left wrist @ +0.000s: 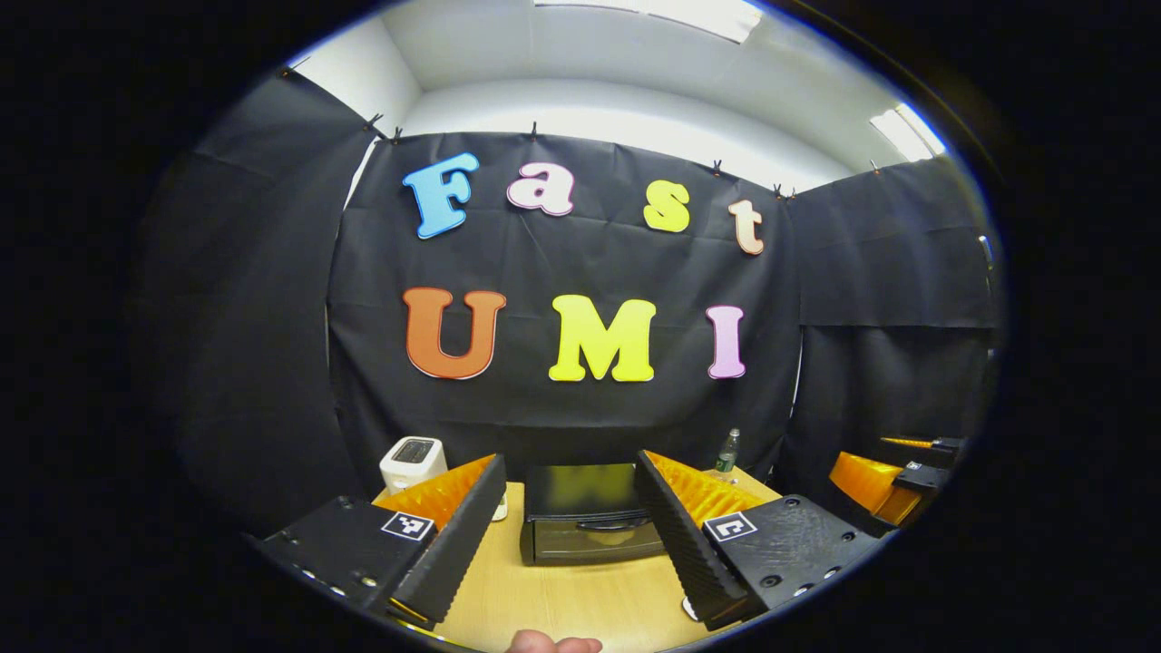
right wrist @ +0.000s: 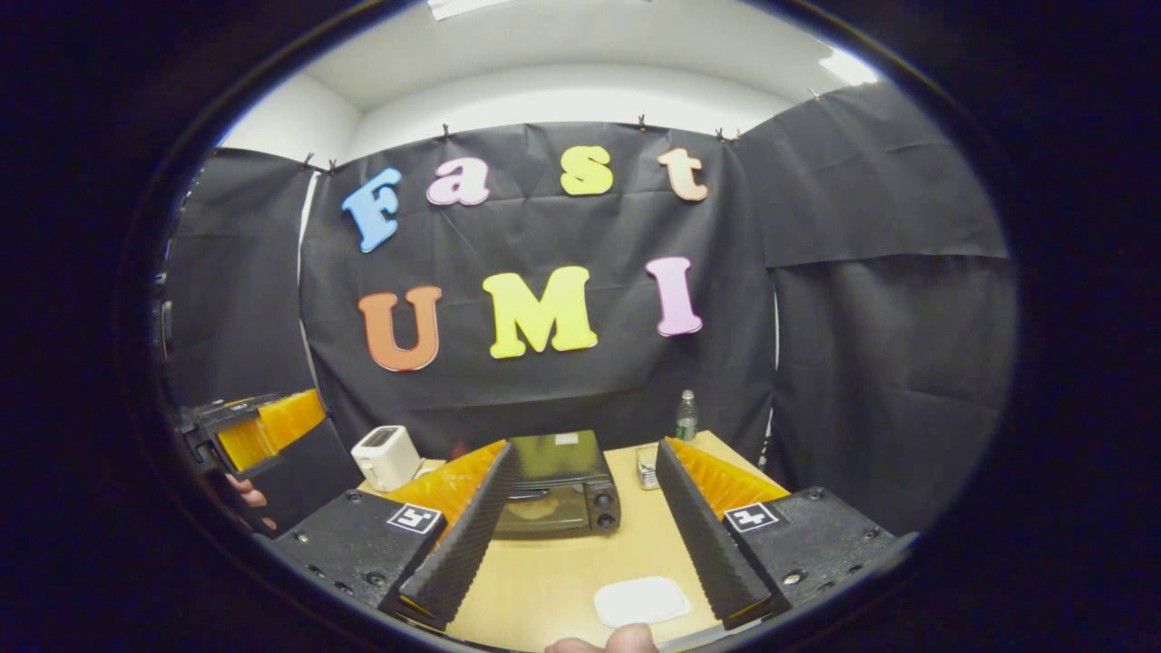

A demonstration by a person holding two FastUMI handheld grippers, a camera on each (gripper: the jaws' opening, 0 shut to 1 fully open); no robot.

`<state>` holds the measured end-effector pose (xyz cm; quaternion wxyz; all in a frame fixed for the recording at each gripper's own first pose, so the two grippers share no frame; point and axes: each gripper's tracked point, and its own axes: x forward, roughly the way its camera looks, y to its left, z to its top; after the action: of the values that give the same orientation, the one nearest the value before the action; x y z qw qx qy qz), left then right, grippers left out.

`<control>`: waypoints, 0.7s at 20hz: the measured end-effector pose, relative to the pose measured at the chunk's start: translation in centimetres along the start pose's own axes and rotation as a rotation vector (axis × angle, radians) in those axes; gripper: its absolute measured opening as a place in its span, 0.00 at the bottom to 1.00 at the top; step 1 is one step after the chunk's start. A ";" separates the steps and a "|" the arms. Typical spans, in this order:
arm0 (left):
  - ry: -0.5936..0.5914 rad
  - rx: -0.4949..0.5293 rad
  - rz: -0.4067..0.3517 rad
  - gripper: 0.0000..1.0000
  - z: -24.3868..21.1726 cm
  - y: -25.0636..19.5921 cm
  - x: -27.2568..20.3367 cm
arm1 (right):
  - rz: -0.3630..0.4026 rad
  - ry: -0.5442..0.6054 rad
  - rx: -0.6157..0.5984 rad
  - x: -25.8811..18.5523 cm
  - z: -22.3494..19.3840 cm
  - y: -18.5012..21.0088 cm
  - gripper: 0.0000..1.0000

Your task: Open the electric oven with the left hand, put the food in, and close the electric oven.

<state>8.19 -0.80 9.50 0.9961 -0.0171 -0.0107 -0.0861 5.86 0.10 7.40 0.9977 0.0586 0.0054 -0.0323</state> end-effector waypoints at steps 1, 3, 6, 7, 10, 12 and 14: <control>0.007 -0.004 0.008 0.93 -0.1 -0.1 -0.9 | 0.015 -0.007 -0.012 -0.3 0.2 0.6 0.98; 0.012 -0.007 0.034 0.93 -0.4 -0.1 -2.7 | 0.028 -0.020 -0.035 -1.1 0.5 1.0 0.98; 0.002 -0.001 0.062 0.93 -0.5 -1.3 -4.9 | 0.061 -0.024 -0.047 -2.5 0.5 1.1 0.99; 0.007 -0.006 0.066 0.93 -0.8 -2.2 -5.6 | 0.068 -0.021 -0.051 -2.8 0.5 0.7 0.99; -0.013 0.006 0.071 0.93 -0.6 -4.4 -7.1 | 0.073 -0.036 -0.068 -4.4 0.7 -1.2 0.99; -0.005 0.021 0.078 0.93 -1.4 -5.5 -7.5 | 0.074 -0.045 -0.083 -5.1 0.5 -2.4 0.99; 0.017 0.008 0.087 0.93 -2.4 -6.9 -8.3 | 0.086 -0.045 -0.084 -5.8 0.1 -3.2 0.99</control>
<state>-1.17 -6.27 7.08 0.9990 -0.0129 -0.0020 -0.0427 -0.17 -2.76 7.22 0.9997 0.0160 -0.0180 0.0095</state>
